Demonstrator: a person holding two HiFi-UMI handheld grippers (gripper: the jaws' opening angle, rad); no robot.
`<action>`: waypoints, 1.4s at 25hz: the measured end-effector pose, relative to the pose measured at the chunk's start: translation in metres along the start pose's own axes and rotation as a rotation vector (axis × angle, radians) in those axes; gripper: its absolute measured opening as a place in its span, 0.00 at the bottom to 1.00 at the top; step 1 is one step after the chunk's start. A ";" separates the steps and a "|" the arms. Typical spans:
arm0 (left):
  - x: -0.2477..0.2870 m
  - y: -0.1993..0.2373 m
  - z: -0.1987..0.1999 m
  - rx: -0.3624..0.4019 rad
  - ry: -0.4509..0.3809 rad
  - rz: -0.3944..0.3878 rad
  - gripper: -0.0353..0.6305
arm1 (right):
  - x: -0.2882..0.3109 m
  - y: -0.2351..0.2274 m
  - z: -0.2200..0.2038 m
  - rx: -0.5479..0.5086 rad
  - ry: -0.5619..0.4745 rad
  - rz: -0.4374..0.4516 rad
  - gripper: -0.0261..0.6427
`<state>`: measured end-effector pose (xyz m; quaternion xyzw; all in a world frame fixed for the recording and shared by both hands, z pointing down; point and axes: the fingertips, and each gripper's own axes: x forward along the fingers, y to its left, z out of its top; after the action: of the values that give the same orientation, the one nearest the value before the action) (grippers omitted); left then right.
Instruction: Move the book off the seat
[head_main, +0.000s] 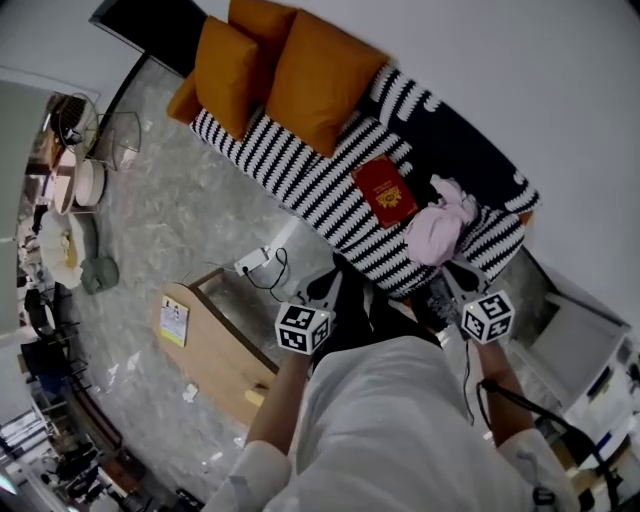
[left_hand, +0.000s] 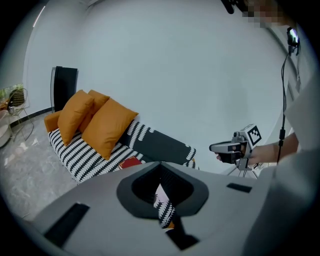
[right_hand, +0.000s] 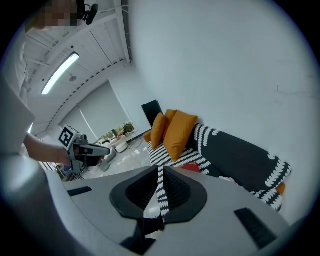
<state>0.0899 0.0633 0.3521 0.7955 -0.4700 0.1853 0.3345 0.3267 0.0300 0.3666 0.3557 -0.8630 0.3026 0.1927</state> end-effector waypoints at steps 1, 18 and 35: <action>0.005 0.002 0.001 0.002 0.003 -0.003 0.06 | 0.004 -0.003 -0.001 0.001 0.006 -0.002 0.11; 0.116 0.077 -0.014 -0.016 0.091 -0.034 0.06 | 0.093 -0.054 -0.022 0.104 0.073 -0.070 0.11; 0.241 0.120 -0.106 -0.085 0.201 -0.134 0.12 | 0.217 -0.129 -0.096 0.155 0.170 -0.079 0.26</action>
<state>0.1054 -0.0530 0.6170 0.7875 -0.3874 0.2214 0.4251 0.2858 -0.0870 0.6069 0.3762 -0.8028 0.3898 0.2489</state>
